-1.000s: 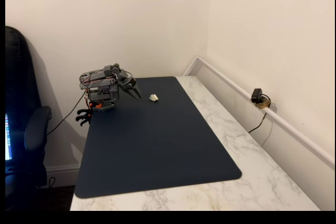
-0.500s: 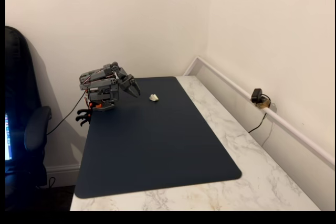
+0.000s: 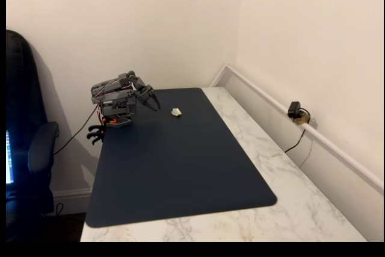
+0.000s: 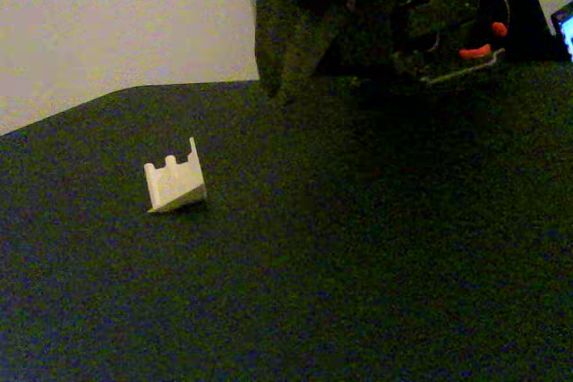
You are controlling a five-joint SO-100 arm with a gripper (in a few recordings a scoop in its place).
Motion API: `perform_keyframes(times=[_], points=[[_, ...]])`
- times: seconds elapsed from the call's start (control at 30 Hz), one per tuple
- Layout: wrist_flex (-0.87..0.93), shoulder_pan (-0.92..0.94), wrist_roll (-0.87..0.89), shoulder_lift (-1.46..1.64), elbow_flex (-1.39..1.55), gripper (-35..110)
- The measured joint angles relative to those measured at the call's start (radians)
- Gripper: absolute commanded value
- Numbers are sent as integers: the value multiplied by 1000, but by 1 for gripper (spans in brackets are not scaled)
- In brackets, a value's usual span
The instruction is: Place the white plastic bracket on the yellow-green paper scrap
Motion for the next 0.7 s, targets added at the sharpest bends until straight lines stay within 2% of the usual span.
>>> perform_keyframes(times=[0.7], points=[[0, 35, 34, 0, -3, 4]])
